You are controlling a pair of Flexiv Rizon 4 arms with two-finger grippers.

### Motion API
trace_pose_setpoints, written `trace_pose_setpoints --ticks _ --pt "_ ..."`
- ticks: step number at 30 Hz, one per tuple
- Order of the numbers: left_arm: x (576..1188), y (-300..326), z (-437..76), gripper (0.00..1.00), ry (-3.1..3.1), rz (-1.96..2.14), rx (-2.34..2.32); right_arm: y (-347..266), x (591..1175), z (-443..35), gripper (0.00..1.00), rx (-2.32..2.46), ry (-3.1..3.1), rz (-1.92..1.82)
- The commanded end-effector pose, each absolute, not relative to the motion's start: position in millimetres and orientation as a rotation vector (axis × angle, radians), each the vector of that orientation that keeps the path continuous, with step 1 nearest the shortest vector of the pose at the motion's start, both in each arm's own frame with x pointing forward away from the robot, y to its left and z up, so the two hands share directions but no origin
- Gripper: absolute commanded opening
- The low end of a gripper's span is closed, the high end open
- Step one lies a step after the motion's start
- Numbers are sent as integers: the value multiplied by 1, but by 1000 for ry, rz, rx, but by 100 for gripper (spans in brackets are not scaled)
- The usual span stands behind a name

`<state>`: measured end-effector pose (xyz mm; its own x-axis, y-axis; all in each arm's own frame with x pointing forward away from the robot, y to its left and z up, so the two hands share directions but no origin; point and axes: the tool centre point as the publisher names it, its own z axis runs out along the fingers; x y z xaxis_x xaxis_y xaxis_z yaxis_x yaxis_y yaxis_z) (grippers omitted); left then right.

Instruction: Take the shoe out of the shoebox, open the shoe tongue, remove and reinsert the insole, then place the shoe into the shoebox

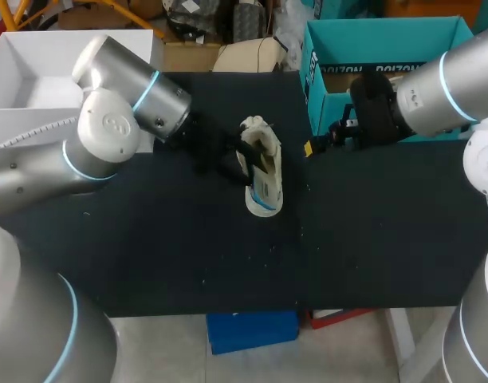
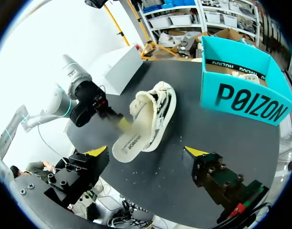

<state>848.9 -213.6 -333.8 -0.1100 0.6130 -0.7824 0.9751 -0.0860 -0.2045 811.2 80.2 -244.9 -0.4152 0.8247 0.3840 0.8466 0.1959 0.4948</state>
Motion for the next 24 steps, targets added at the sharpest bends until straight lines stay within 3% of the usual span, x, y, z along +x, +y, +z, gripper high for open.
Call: trace_pose_setpoints --ticks 1,11,16,19,24 --pt "823 -205 -322 45 1736 -1069 1740 81 811 -245 100 -1684 -2405 -1028" --pt "806 -205 -337 42 1773 -1093 1780 81 811 -245 100 -1684 -2405 -1028" --pt "805 -198 -341 29 1798 -1066 1753 81 811 -245 100 -1684 -2405 -1028" --pt "804 -198 -345 0 1809 -1067 1747 81 811 -245 100 -1684 -2405 -1028" --pt "803 -200 -348 0 1817 -1073 1747 81 811 -245 100 -1684 -2405 -1028"
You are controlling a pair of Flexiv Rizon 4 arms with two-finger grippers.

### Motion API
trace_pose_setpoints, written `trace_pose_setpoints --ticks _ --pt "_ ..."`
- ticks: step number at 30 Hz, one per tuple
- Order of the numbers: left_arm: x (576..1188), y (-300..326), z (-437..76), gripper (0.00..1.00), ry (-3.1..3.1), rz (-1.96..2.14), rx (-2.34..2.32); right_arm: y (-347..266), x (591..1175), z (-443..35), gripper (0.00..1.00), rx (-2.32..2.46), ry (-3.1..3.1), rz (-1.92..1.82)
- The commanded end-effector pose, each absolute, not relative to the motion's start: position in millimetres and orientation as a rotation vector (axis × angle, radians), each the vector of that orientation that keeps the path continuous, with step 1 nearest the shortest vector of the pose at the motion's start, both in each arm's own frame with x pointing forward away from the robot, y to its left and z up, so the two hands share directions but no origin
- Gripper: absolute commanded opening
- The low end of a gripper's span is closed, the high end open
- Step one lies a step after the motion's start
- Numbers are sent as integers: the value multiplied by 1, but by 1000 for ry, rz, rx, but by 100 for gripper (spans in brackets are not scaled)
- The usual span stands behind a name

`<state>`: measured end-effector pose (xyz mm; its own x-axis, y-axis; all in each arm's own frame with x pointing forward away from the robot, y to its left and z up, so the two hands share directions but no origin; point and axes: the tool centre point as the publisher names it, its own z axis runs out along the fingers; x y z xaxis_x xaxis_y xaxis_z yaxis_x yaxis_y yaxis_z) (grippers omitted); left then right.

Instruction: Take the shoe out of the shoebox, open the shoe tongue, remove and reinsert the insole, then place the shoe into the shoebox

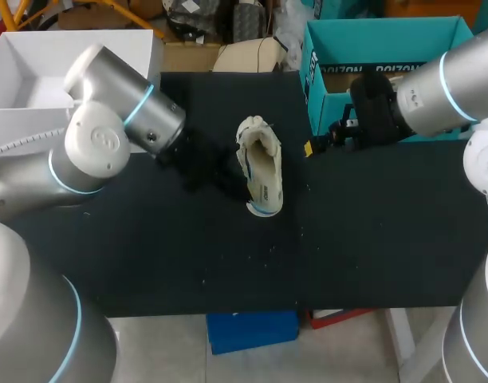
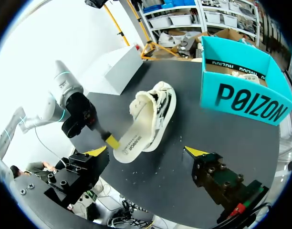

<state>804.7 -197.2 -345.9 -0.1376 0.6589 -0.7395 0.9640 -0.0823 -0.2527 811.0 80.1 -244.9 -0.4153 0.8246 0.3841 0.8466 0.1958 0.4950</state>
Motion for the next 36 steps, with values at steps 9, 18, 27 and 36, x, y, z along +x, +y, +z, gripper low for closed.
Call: trace_pose_setpoints --ticks 9,18,27,36 --pt "815 -199 -349 0 1825 -1058 1718 81 811 -245 100 -1684 -2405 -1028" --pt "836 -201 -351 0 1846 -995 1727 81 811 -245 100 -1684 -2405 -1028" --pt "862 -206 -364 0 1880 -934 1755 81 811 -245 100 -1684 -2405 -1028" --pt "884 -209 -370 0 1907 -888 1756 81 811 -245 100 -1684 -2405 -1028"
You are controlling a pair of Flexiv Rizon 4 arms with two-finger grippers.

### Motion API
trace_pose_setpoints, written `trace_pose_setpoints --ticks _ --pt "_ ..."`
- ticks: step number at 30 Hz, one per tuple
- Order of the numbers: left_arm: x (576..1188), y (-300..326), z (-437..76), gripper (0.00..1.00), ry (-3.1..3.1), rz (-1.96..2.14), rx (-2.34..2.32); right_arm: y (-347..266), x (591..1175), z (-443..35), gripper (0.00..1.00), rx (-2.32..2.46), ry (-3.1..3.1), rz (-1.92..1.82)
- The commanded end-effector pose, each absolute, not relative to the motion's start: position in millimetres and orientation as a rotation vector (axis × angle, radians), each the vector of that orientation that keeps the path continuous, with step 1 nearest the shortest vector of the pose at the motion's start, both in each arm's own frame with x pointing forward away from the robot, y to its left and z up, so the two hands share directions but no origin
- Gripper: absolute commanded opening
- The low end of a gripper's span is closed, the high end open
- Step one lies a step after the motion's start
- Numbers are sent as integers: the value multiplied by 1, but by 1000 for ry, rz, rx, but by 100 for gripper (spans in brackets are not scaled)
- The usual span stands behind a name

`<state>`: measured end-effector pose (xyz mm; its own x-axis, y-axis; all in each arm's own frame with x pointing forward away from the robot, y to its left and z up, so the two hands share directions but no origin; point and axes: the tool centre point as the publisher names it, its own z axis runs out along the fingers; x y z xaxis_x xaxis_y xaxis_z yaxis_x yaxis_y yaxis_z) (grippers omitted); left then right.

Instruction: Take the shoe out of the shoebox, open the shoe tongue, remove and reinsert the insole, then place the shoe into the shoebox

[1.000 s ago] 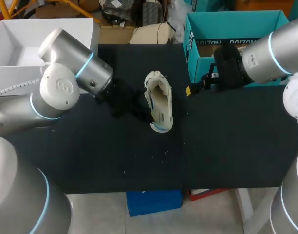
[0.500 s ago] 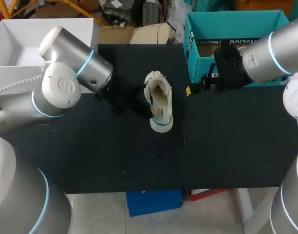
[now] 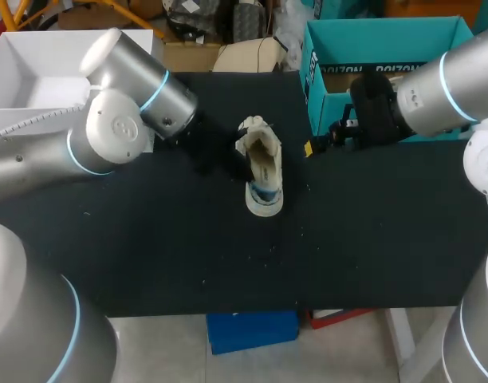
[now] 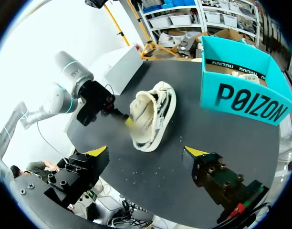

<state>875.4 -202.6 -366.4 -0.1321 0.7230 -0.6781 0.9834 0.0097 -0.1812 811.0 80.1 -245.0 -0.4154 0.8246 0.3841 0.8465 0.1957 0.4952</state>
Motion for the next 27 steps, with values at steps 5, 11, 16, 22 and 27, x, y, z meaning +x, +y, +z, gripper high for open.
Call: trace_pose_setpoints --ticks 5,11,16,22,27 --pt "890 -211 -371 0 1925 -843 1775 81 811 -245 100 -1684 -2405 -1028" --pt "889 -217 -374 0 1939 -790 1871 81 811 -245 100 -1684 -2405 -1028" --pt "882 -222 -383 0 1968 -702 2052 81 811 -245 100 -1684 -2405 -1028" --pt "874 -227 -397 0 2004 -650 2223 81 811 -245 100 -1684 -2405 -1028" --pt "867 -225 -396 24 2025 -698 2255 81 811 -245 100 -1684 -2405 -1028"
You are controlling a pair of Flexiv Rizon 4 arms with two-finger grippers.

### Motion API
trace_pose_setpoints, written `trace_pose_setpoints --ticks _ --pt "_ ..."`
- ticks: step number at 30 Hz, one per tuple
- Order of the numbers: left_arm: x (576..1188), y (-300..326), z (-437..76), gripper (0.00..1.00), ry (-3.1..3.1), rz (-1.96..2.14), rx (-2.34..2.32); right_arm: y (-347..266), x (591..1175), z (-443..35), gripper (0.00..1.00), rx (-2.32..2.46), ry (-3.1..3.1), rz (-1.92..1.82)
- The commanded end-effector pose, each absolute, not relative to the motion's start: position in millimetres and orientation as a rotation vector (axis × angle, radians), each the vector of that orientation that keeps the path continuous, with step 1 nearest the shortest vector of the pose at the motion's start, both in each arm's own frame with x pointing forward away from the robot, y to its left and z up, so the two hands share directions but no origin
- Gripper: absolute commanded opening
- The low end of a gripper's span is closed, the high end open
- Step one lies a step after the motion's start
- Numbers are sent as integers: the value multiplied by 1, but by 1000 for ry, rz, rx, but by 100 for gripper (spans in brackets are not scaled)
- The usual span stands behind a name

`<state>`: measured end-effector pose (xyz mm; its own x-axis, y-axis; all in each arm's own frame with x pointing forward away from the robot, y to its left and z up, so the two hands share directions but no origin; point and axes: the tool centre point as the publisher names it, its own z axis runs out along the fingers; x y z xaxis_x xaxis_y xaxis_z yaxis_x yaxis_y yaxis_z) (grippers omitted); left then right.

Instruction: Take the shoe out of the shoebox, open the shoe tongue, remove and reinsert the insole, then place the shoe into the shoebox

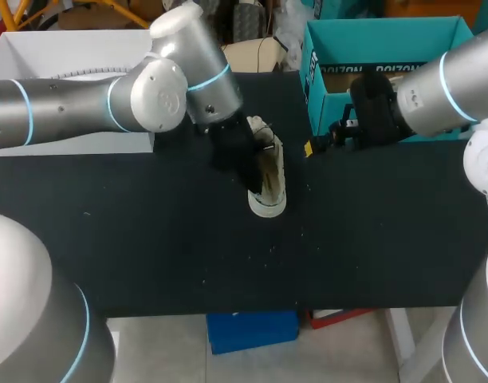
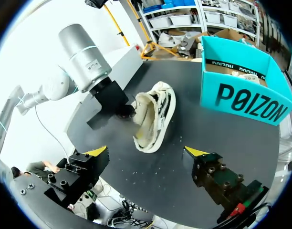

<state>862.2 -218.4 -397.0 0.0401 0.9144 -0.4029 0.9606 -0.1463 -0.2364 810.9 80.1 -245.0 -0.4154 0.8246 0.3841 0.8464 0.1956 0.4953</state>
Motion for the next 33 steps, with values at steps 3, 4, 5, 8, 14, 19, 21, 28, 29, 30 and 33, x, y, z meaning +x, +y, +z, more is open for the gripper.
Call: trace_pose_setpoints --ticks 3,4,5,8,14,19,21,28,29,30,33 --pt "861 -217 -385 47 2033 -730 2280 81 811 -245 100 -1684 -2405 -1028" --pt "859 -215 -379 50 2030 -714 2303 81 811 -245 100 -1684 -2405 -1028" --pt "858 -213 -373 58 2026 -708 2314 81 811 -245 100 -1684 -2405 -1028" --pt "855 -210 -352 73 2000 -712 2335 81 811 -245 100 -1684 -2405 -1028" --pt "862 -216 -334 35 1932 -639 2313 81 811 -245 100 -1684 -2405 -1028" --pt "865 -221 -348 0 1918 -492 2354 81 811 -245 100 -1684 -2405 -1028" --pt "865 -221 -355 0 1928 -465 2364 81 811 -245 100 -1684 -2405 -1028" --pt "868 -220 -380 0 1971 -426 2369 81 811 -245 100 -1684 -2405 -1028" --pt "869 -220 -383 0 1979 -409 2378 81 811 -245 100 -1684 -2405 -1028" --pt "869 -220 -387 0 1980 -397 2378 81 811 -245 100 -1684 -2405 -1028" --pt "869 -221 -396 0 1987 -384 2376 81 811 -245 100 -1684 -2405 -1028"
